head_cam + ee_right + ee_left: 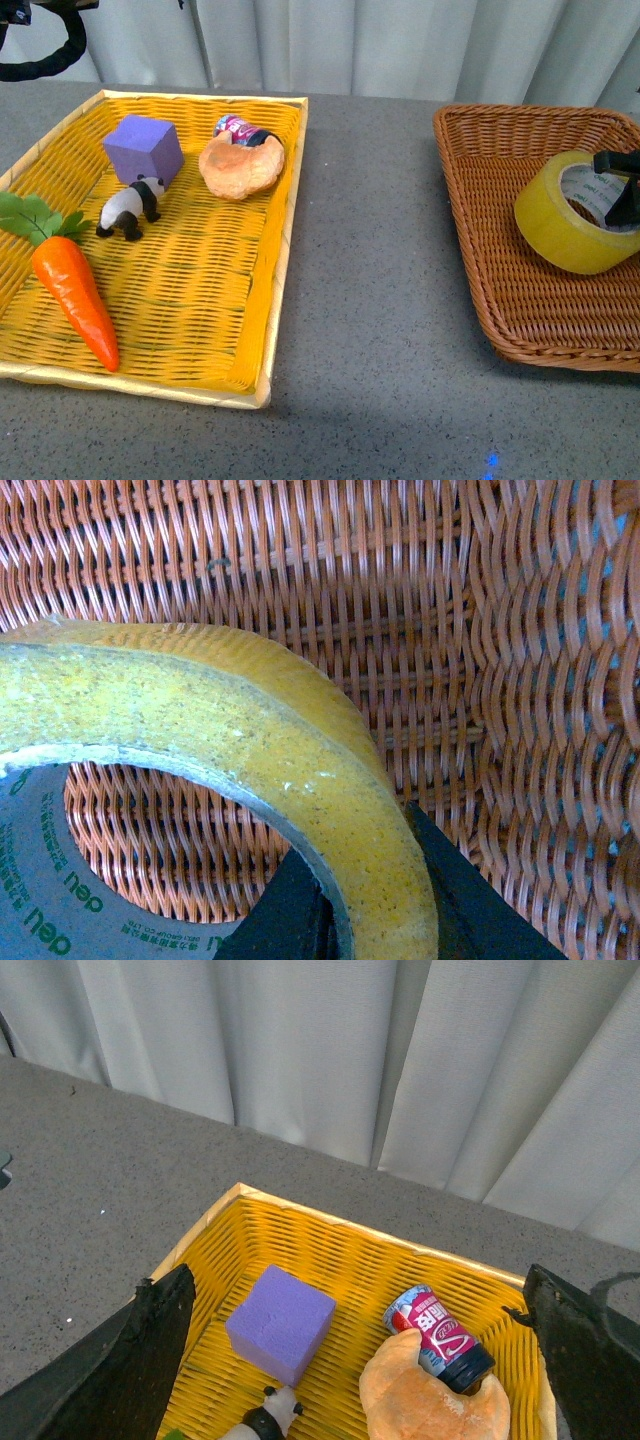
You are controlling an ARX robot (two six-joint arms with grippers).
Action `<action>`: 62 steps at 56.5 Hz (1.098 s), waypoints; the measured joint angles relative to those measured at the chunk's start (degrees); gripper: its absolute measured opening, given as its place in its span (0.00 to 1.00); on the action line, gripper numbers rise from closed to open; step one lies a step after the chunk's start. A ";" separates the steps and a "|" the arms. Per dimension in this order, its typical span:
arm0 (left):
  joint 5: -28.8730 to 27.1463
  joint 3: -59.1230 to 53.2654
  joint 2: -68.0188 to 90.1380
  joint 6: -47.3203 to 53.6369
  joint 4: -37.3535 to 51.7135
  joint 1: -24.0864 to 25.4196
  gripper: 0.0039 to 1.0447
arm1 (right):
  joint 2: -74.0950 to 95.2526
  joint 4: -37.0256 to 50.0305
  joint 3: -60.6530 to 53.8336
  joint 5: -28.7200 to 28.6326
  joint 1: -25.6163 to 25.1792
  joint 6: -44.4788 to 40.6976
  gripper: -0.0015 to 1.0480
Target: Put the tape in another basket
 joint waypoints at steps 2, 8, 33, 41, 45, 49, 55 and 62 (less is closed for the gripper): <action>-0.07 -0.02 -0.02 0.02 0.00 0.00 0.94 | 0.02 0.11 0.17 0.35 -0.02 -0.09 0.21; -0.11 -0.13 -0.20 0.42 0.04 0.17 0.94 | -0.26 1.07 0.52 0.20 -0.13 -0.46 0.38; -0.76 -1.79 -2.08 3.30 7.26 2.34 0.93 | -12.46 16.66 -8.15 6.60 -0.15 1.33 0.91; 22.95 -11.34 -7.32 10.29 21.14 6.27 0.71 | -15.98 35.74 -16.68 2.80 -0.17 1.14 0.83; 27.93 -17.00 -11.08 11.89 23.69 7.63 0.59 | -16.15 57.81 -25.94 2.34 -0.02 -0.24 0.71; 29.24 -21.11 -13.86 12.61 24.92 8.59 0.49 | -17.31 71.25 -33.33 2.45 0.52 -0.94 0.61; 30.60 -27.08 -17.66 13.11 26.01 10.05 0.32 | -22.40 82.44 -40.92 2.84 1.60 -1.70 0.44; 32.26 -33.66 -23.30 13.38 26.71 11.61 0.08 | -29.90 84.13 -48.30 3.98 2.25 -1.95 0.20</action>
